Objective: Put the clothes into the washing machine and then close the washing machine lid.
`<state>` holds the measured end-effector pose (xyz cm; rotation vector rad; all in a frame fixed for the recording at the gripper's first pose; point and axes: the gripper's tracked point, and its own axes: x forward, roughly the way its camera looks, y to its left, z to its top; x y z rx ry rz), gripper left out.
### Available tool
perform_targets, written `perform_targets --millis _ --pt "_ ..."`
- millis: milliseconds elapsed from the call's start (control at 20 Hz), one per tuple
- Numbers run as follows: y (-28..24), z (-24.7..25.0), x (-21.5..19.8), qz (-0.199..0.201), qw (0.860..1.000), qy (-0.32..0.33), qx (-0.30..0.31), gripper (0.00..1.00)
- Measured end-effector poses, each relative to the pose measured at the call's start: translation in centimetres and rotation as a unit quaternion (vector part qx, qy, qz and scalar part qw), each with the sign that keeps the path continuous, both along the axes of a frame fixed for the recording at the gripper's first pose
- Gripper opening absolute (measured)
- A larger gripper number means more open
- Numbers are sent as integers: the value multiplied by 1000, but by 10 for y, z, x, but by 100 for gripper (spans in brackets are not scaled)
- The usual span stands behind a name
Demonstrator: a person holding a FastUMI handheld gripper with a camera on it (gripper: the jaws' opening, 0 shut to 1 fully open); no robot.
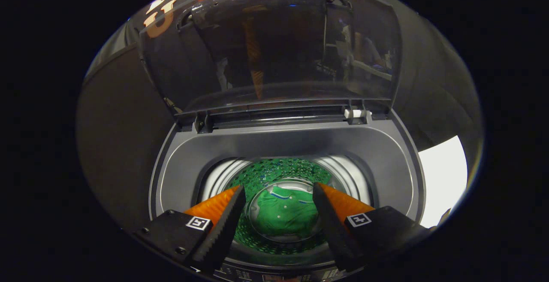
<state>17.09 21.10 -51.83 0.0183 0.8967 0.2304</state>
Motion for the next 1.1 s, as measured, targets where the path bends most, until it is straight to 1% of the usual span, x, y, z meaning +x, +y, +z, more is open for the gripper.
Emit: perform_targets --millis 100,200,350,500,800,950,1100 --pt "-1 18 0 -6 1000 -21 7 100" --pt "-3 52 3 -8 998 -65 16 100" --pt "-3 116 13 -2 990 -137 32 99" --pt "-2 189 17 5 978 -201 47 99" --pt "-5 296 32 14 955 -290 69 99" --pt "-8 332 59 15 945 -319 63 99" --pt "-15 340 95 -5 947 -313 71 99"
